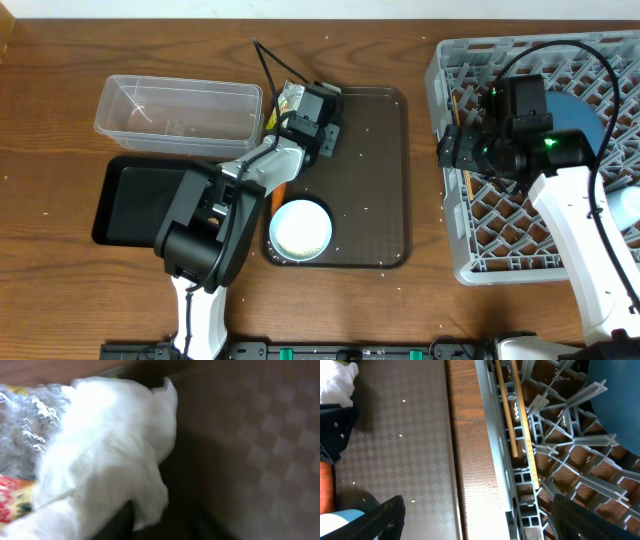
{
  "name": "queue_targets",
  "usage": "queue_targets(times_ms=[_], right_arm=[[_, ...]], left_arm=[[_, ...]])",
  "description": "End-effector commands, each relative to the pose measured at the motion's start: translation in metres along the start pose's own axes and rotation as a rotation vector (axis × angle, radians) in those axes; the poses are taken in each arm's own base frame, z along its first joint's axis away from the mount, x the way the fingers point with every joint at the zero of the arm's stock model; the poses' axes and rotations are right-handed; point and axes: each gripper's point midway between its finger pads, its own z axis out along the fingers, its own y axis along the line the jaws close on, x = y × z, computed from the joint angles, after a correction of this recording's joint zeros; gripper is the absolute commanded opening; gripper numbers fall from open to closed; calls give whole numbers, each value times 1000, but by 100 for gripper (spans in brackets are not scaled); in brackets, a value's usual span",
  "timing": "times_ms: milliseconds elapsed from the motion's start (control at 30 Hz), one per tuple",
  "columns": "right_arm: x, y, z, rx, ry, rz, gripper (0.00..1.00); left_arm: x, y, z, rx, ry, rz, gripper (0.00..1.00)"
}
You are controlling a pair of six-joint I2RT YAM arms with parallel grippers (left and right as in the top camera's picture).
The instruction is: Sort waste into correct bins and load items into the dishwasher rack
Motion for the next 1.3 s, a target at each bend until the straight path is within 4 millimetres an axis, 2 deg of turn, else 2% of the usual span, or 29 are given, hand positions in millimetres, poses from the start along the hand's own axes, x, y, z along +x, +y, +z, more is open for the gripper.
queue_targets(times_ms=[0, 167, 467, 600, 633, 667, 700, 733, 767, 833, 933, 1033, 1267], right_arm=[[-2, -4, -1, 8, -10, 10, 89], [-2, -4, -1, 8, -10, 3, 89], [-5, -3, -1, 5, -21, -1, 89], [-5, -3, -1, 5, -21, -2, 89], [-5, -3, -1, 5, -21, -2, 89], [-5, -3, -1, 5, -21, -6, 89], [-5, -3, -1, 5, -21, -9, 89], [-5, -3, -1, 5, -21, -9, 89], [-5, -3, -1, 5, -21, -9, 89], [-5, -3, -1, 5, -20, -9, 89], [-4, -3, -1, 6, -18, -9, 89], [-3, -4, -1, 8, -12, -8, 89], [-2, -4, -1, 8, -10, -8, 89]], left_arm=[[1, -6, -2, 45, 19, -10, 6], [-11, -4, -28, 45, 12, -10, 6], [-60, 6, -127, 52, -123, -24, 6], [-67, 8, -145, 53, -152, -27, 6], [-68, 8, -144, 52, -153, -27, 6], [-66, 9, -140, 44, -147, -27, 15], [-64, 11, -134, 25, -139, -26, 43], [-61, 13, -127, 12, -130, -23, 58], [-57, 14, -117, -3, -117, -22, 67], [-50, 14, -91, -19, -97, -20, 75], [-42, 11, -58, -19, -86, -19, 75], [-33, 8, -34, -21, -75, -18, 75], [-18, 10, -6, -41, -52, -16, 75]])
